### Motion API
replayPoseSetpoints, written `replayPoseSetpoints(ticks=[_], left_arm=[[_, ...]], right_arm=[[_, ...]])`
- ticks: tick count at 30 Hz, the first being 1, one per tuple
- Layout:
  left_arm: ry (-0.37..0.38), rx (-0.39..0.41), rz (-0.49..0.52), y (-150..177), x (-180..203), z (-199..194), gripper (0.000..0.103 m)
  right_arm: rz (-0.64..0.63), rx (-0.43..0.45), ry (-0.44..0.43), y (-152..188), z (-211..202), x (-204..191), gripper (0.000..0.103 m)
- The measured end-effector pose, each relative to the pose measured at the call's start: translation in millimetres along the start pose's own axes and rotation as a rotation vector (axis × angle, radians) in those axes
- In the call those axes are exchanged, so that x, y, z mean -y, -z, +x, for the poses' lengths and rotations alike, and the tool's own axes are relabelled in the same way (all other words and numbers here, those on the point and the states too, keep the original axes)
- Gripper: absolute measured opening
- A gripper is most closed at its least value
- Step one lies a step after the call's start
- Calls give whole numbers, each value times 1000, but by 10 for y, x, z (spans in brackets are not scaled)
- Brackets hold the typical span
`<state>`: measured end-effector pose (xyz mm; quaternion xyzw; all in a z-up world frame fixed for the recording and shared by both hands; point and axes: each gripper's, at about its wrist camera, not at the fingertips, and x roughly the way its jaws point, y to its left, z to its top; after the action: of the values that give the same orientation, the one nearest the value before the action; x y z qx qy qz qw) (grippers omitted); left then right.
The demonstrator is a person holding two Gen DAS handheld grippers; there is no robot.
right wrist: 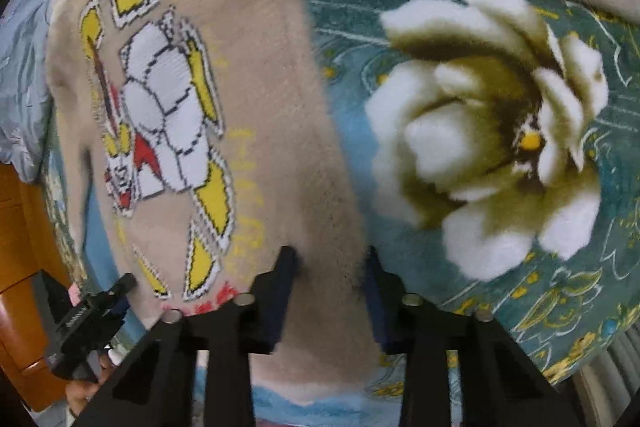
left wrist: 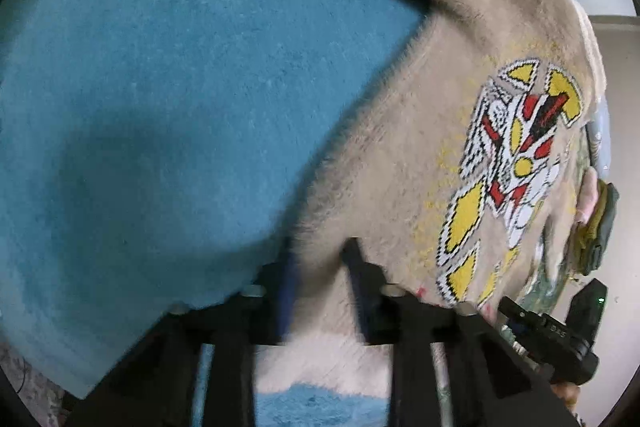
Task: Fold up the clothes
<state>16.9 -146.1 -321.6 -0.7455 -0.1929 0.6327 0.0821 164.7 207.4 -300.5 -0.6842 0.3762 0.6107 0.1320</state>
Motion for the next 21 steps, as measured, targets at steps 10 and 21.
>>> replayPoseSetpoints(ticks=[10,21], left_arm=[[22,10,41,407,229,-169,9],[-51,-36,-1,548,484,-166,11]], right_arm=[[-77,71,26,290,-458,23,11],[-50,90,-7,456,-604,416,15]])
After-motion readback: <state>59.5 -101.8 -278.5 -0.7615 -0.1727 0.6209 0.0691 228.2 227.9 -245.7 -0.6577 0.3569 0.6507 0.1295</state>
